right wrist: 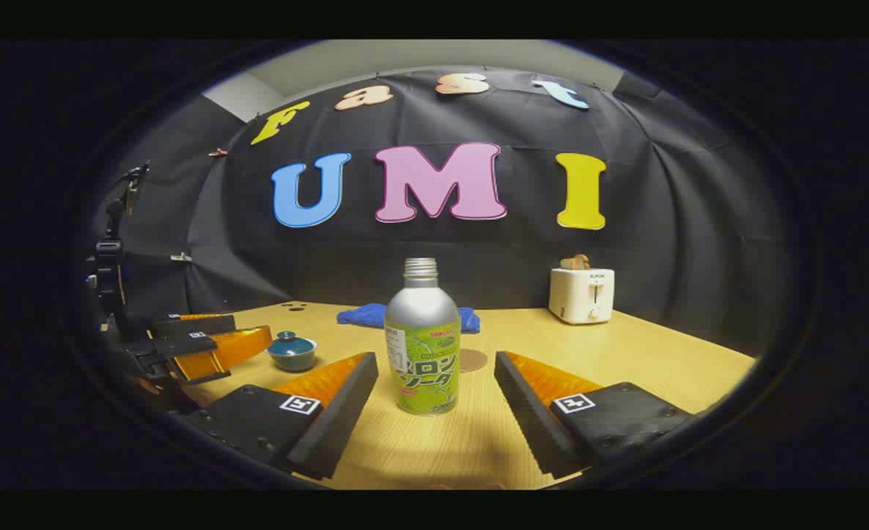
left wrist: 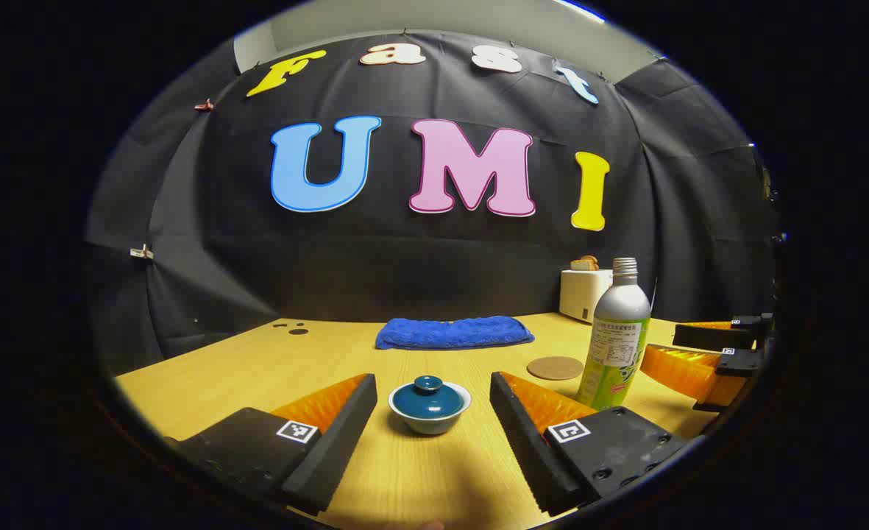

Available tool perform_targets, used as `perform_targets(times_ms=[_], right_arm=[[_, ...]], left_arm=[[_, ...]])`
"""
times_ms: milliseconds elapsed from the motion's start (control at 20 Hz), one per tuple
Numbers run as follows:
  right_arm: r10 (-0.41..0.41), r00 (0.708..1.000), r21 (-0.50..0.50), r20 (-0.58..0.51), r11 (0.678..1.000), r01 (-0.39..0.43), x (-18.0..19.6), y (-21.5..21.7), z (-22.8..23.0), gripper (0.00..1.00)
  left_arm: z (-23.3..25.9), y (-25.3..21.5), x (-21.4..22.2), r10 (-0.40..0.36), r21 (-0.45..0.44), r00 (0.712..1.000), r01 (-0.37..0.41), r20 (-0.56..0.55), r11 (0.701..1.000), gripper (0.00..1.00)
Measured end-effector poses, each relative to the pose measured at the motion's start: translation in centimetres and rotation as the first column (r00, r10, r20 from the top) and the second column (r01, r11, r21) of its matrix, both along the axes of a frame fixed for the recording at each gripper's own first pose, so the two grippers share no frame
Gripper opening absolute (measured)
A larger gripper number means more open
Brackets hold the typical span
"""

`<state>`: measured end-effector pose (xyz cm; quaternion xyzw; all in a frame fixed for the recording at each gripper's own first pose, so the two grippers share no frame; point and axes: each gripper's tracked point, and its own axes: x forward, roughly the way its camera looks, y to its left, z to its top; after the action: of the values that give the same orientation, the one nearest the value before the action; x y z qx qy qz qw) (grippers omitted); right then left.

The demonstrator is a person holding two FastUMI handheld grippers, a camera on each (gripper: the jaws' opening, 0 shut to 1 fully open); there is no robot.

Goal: Open the teacup lid with one hand, grasp the water bottle and pour water into the teacup with the other hand; after pouring, place the water bottle on the coaster and then close the teacup lid.

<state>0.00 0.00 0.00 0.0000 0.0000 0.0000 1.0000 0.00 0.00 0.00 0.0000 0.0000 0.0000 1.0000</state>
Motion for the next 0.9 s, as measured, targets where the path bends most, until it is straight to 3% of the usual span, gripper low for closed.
perform_targets(times_ms=[250,500,900], right_arm=[[0.002,1.000,-0.001,0.000,1.000,-0.002,0.6,0.6,0.2,0.99],[-0.106,0.994,-0.003,0.003,0.994,0.106,0.7,-1.3,0.5,0.99],[-0.102,0.995,-0.003,0.001,0.995,0.102,0.7,-1.1,0.4,0.99]], left_arm=[[0.0,0.0,0.6,-0.014,0.001,1.000,0.014,0.001,1.000,0.98],[0.1,0.4,1.0,-0.010,0.002,1.000,0.010,0.000,1.000,0.97],[0.0,0.8,1.4,0.007,0.002,1.000,-0.007,0.000,1.000,0.97]])
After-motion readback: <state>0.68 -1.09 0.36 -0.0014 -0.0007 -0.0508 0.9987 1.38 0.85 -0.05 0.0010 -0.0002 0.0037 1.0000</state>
